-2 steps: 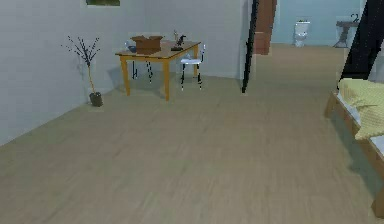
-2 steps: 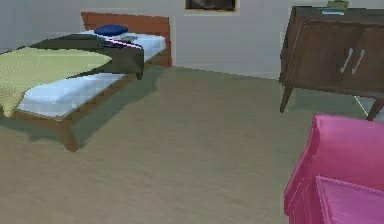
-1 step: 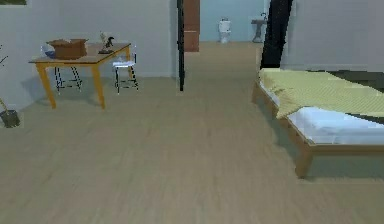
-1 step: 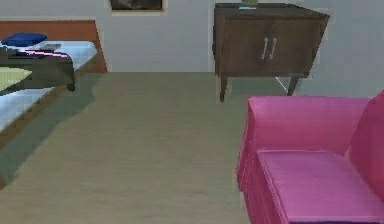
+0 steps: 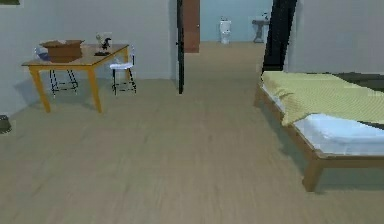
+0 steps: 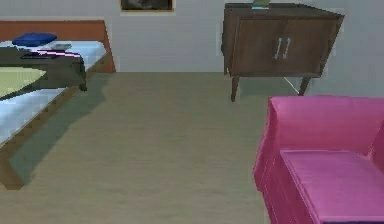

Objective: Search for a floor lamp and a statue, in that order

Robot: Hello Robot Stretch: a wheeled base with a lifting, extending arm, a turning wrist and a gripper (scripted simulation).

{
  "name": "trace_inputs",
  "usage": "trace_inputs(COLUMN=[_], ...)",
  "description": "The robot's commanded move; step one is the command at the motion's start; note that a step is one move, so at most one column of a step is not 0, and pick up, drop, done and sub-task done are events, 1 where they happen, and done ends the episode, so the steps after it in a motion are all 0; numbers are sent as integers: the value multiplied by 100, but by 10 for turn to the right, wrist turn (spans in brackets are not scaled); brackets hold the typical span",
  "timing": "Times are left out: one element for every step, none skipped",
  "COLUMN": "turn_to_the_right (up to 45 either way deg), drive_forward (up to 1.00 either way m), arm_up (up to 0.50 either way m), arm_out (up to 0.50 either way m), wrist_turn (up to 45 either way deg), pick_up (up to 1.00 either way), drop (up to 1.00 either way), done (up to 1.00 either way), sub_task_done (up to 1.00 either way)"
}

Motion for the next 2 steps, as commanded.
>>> trace_inputs(turn_to_the_right=[-90,0], drive_forward=[0,100], arm_up=[0,0], arm_out=[0,0], wrist_turn=[0,0], pick_up=[0,0], drop=[0,0], done=[0,0], sub_task_done=[0,0])
